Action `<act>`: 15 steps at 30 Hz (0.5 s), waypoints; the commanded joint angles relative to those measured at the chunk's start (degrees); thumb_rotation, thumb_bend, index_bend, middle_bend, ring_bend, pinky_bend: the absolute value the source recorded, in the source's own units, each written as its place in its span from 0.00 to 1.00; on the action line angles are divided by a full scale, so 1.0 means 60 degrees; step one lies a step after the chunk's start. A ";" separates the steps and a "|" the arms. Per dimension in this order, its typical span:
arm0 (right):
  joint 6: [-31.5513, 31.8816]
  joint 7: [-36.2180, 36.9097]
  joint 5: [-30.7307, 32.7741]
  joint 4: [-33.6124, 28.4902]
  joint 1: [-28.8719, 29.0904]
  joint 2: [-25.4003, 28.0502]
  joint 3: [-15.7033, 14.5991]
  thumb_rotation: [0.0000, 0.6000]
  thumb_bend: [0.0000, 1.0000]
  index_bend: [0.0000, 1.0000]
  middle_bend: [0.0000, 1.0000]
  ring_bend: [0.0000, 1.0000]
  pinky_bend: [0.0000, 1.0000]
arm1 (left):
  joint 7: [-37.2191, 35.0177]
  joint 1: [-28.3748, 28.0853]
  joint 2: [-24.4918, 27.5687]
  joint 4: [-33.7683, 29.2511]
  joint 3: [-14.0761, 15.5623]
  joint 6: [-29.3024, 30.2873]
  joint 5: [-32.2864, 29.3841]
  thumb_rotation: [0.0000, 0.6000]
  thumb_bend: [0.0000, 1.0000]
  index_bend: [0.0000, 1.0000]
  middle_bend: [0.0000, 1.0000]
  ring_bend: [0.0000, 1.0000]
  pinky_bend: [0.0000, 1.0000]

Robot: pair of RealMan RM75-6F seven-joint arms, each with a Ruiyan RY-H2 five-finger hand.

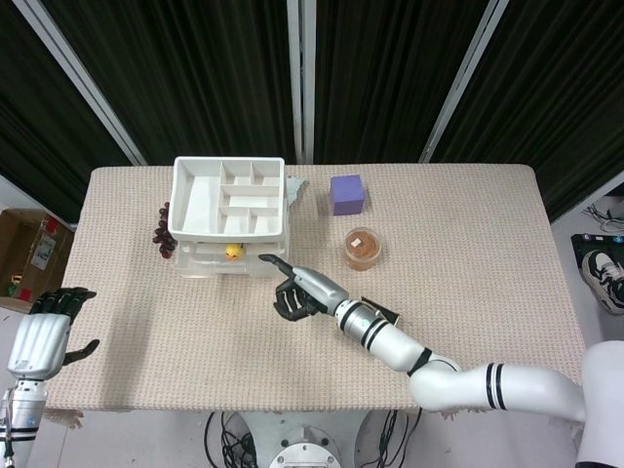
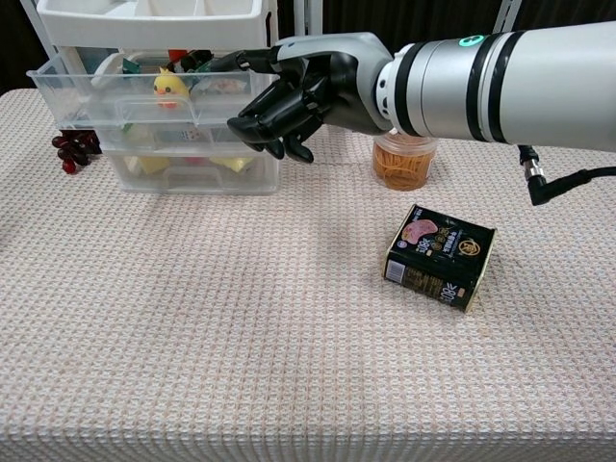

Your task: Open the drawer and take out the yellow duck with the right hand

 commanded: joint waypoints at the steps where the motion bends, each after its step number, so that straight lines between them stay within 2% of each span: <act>1: 0.0091 -0.0357 0.0492 0.0125 0.0292 0.0059 -0.0154 1.00 0.45 0.00 0.68 0.68 0.77 | 0.0004 -0.0013 0.0006 -0.0010 -0.0006 -0.0010 0.0001 1.00 0.14 0.26 0.22 0.18 0.21; 3: 0.0178 -0.0464 0.0645 0.0036 0.0343 0.0099 -0.0197 1.00 0.46 0.01 0.68 0.68 0.77 | 0.0010 -0.0019 0.0003 -0.0016 -0.0007 -0.0005 0.0013 1.00 0.14 0.26 0.22 0.18 0.21; 8: 0.0304 -0.0545 0.0657 -0.0431 0.0262 0.0328 -0.0313 1.00 0.47 0.11 0.68 0.68 0.77 | 0.0020 -0.0022 -0.0025 -0.0002 0.0003 0.0008 0.0039 1.00 0.14 0.26 0.22 0.18 0.21; 15: 0.0179 -0.0361 0.0216 -0.1256 -0.0052 0.0784 -0.0468 1.00 0.47 0.12 0.68 0.68 0.77 | 0.0011 -0.0055 -0.0047 0.0027 -0.0004 -0.0005 0.0064 1.00 0.14 0.26 0.22 0.18 0.21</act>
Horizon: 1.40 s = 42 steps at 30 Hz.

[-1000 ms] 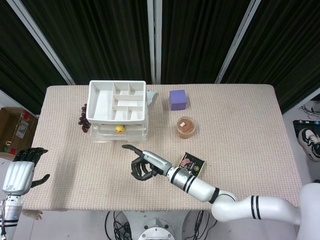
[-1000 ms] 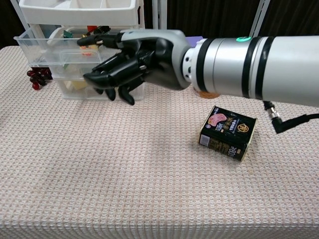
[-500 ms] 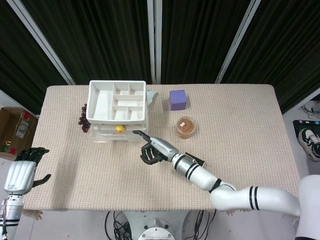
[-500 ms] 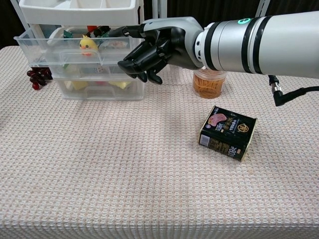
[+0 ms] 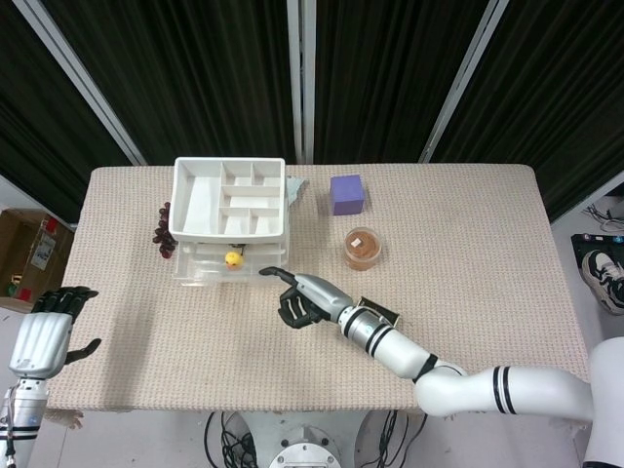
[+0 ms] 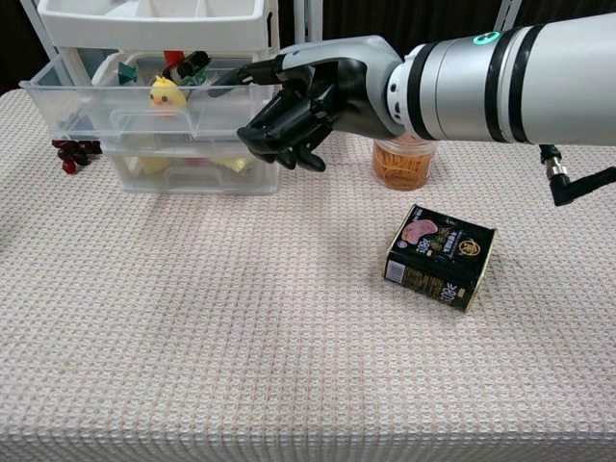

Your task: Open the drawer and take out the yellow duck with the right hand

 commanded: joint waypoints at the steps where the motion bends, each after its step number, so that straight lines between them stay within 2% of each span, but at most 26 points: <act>1: -0.0140 0.0149 -0.0255 -0.0386 -0.0173 0.0261 -0.0086 1.00 0.47 0.12 0.68 0.68 0.77 | -0.0003 -0.0011 -0.0006 0.0003 -0.0001 -0.0008 0.0006 1.00 0.14 0.26 0.22 0.18 0.21; 8: -0.0305 0.0337 -0.0897 -0.1081 -0.0474 0.0647 -0.0277 1.00 0.47 0.12 0.68 0.68 0.77 | -0.0007 -0.0046 -0.0043 0.0021 0.0003 -0.0046 0.0018 1.00 0.14 0.26 0.22 0.18 0.21; 15: -0.0245 0.0471 -0.1328 -0.1327 -0.0667 0.0830 -0.0382 1.00 0.47 0.12 0.68 0.68 0.77 | -0.0032 -0.0072 -0.0073 0.0062 -0.0001 -0.0057 0.0029 1.00 0.14 0.26 0.22 0.18 0.21; 20: 0.0512 -0.0079 -0.2710 -0.1355 -0.0956 0.1001 -0.0452 1.00 0.47 0.01 0.68 0.68 0.77 | -0.0054 -0.0043 -0.0063 0.0075 0.0002 -0.0013 0.0015 1.00 0.14 0.26 0.22 0.18 0.21; 23: 0.0710 -0.0496 -0.3534 -0.1515 -0.0958 0.1549 -0.0335 1.00 0.46 0.00 0.68 0.68 0.77 | -0.0046 -0.0007 -0.0025 0.0047 0.0013 0.0028 0.0004 1.00 0.14 0.26 0.22 0.18 0.21; 26: 0.0466 -0.0964 -0.3911 -0.1615 -0.0601 0.2329 0.0048 1.00 0.38 0.00 0.69 0.69 0.77 | -0.0020 0.0022 0.0005 -0.0001 0.0014 0.0071 -0.0006 1.00 0.14 0.26 0.22 0.18 0.21; 29: 0.0011 -0.1858 -0.3835 -0.1487 0.0105 0.2882 0.0393 1.00 0.25 0.01 0.72 0.72 0.77 | 0.0019 0.0039 0.0014 -0.0073 0.0008 0.0121 0.0008 1.00 0.14 0.26 0.22 0.18 0.21; 31: -0.0158 -0.2712 -0.3637 -0.1309 0.0677 0.3006 0.0530 1.00 0.20 0.06 0.74 0.72 0.77 | 0.0050 0.0051 0.0011 -0.0124 0.0006 0.0155 0.0019 1.00 0.14 0.26 0.22 0.18 0.21; 33: -0.0228 -0.3438 -0.3498 -0.1148 0.1120 0.3006 0.0536 1.00 0.18 0.10 0.75 0.72 0.77 | 0.0074 0.0063 0.0006 -0.0152 0.0010 0.0159 0.0003 1.00 0.14 0.26 0.22 0.18 0.21; 36: -0.0196 -0.5009 -0.3229 -0.0670 0.1988 0.2750 0.0407 1.00 0.14 0.15 0.77 0.74 0.78 | 0.0135 0.0094 -0.0002 -0.0214 0.0013 0.0165 -0.0048 1.00 0.14 0.26 0.22 0.18 0.21; 42: 0.0170 -0.7268 -0.2418 0.0127 0.3228 0.1949 -0.0102 1.00 0.09 0.27 0.84 0.80 0.82 | 0.0157 0.0110 -0.0044 -0.0221 0.0009 0.0157 -0.0089 1.00 0.14 0.26 0.22 0.18 0.21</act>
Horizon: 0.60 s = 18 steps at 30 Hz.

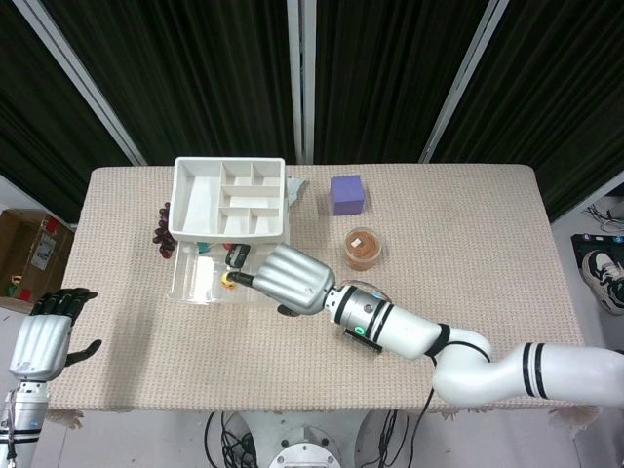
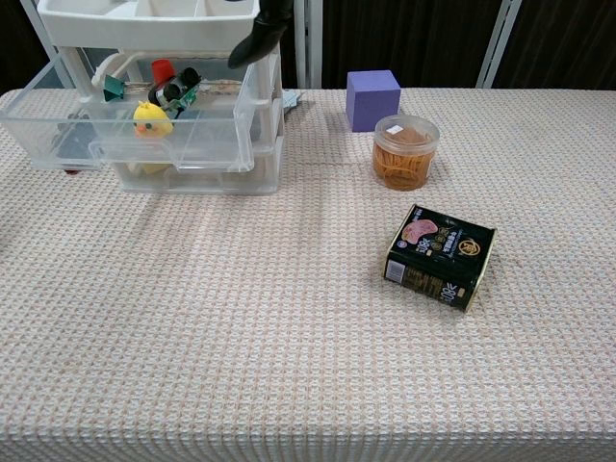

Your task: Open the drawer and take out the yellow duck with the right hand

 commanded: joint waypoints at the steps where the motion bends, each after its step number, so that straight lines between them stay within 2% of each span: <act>1: 0.0369 -0.1843 0.0644 0.0861 0.1166 -0.0734 -0.0411 1.00 0.09 0.29 0.85 0.81 0.82 | -0.0006 0.0002 -0.0014 0.0016 -0.0002 -0.0017 -0.0022 1.00 0.14 0.26 0.22 0.18 0.21; 4: 0.0640 -0.2569 0.0858 0.1369 0.1538 -0.1240 -0.0639 1.00 0.09 0.33 0.86 0.81 0.83 | -0.0032 0.0011 -0.0031 0.0049 -0.0009 -0.0017 -0.0043 1.00 0.14 0.26 0.22 0.18 0.21; 9: 0.0677 -0.3210 0.1448 0.2135 0.2058 -0.1923 -0.0968 1.00 0.08 0.34 0.86 0.82 0.83 | -0.0104 0.0051 -0.0065 0.0128 -0.0001 0.0001 -0.0076 1.00 0.14 0.26 0.22 0.18 0.21; 18: 0.0708 -0.3584 0.1959 0.3153 0.2578 -0.2818 -0.1351 1.00 0.08 0.34 0.87 0.82 0.83 | -0.0198 0.0089 -0.0114 0.0248 -0.0003 0.0004 -0.0117 1.00 0.14 0.26 0.22 0.18 0.21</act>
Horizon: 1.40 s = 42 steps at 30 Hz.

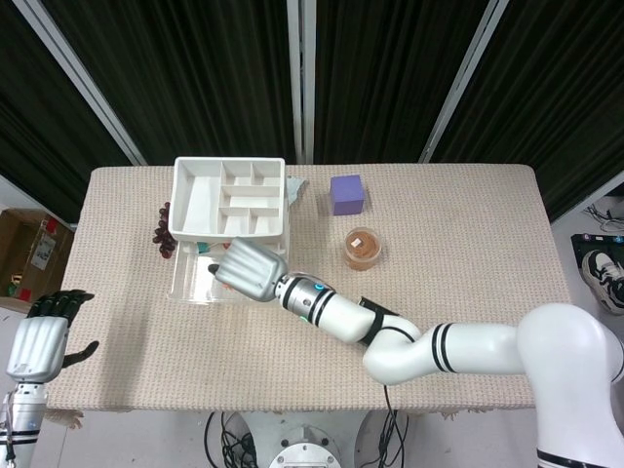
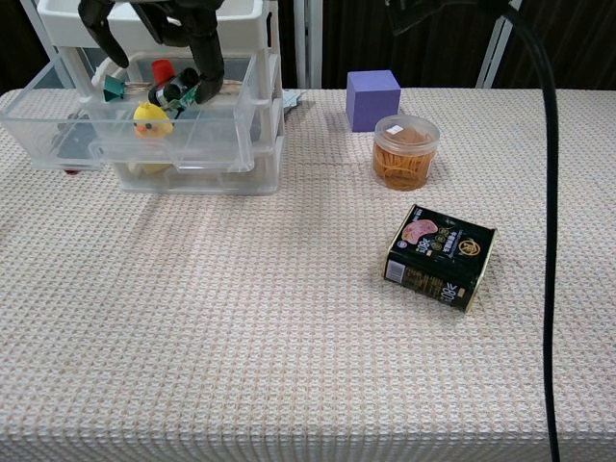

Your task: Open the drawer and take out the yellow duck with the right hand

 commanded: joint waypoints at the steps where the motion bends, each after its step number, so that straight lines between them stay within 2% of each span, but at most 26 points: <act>1: -0.0011 -0.0124 0.0097 0.0358 0.0203 -0.0301 -0.0142 1.00 0.08 0.33 0.87 0.82 0.83 | -0.0014 -0.0003 -0.0006 0.0013 -0.0008 -0.0016 -0.0014 1.00 0.14 0.27 0.22 0.18 0.21; 8: -0.0265 0.0042 0.0294 0.1098 0.0553 -0.0851 -0.0190 1.00 0.12 0.33 0.87 0.82 0.83 | -0.0050 0.0036 -0.0065 0.0057 -0.0018 0.0054 -0.0010 1.00 0.14 0.29 0.22 0.18 0.21; 21: -0.0484 0.0181 0.0482 0.1633 0.0852 -0.1252 -0.0491 1.00 0.23 0.32 0.87 0.82 0.83 | -0.0227 0.0104 -0.0171 0.0289 -0.0015 0.0084 -0.0043 1.00 0.14 0.29 0.22 0.18 0.21; 24: -0.0464 0.0176 0.0529 0.1678 0.0895 -0.1291 -0.0556 1.00 0.28 0.35 0.87 0.82 0.83 | -0.0267 0.0116 -0.0182 0.0329 -0.0018 0.0083 -0.0054 1.00 0.14 0.29 0.22 0.18 0.21; 29: -0.0325 0.0189 0.0527 0.1679 0.0909 -0.1334 -0.0602 1.00 0.35 0.49 0.87 0.82 0.83 | -0.0315 0.0127 -0.0206 0.0376 -0.0018 0.0104 -0.0028 1.00 0.14 0.29 0.22 0.18 0.21; 31: -0.0146 0.0185 0.0455 0.1578 0.0866 -0.1281 -0.0599 1.00 0.37 0.53 0.87 0.82 0.83 | -0.0331 0.0120 -0.0194 0.0378 -0.0020 0.0097 -0.0014 1.00 0.14 0.29 0.22 0.18 0.21; 35: 0.0473 0.0383 0.0183 0.1007 0.0571 -0.0923 -0.0456 1.00 0.37 0.56 0.87 0.82 0.83 | -0.0336 0.0084 -0.0132 0.0369 -0.0036 0.0078 0.0028 1.00 0.14 0.29 0.22 0.18 0.21; 39: 0.1466 0.0853 -0.0392 -0.0040 -0.0074 -0.0225 -0.0263 1.00 0.37 0.56 0.87 0.82 0.83 | -0.0333 0.0039 -0.0083 0.0339 -0.0065 0.0107 0.0112 1.00 0.14 0.29 0.22 0.18 0.21; 42: 0.2318 0.1237 -0.1020 -0.0942 -0.0800 0.0443 -0.0343 1.00 0.37 0.56 0.87 0.83 0.83 | -0.0314 -0.0006 -0.0060 0.0304 -0.0078 0.0118 0.0193 1.00 0.14 0.29 0.22 0.18 0.21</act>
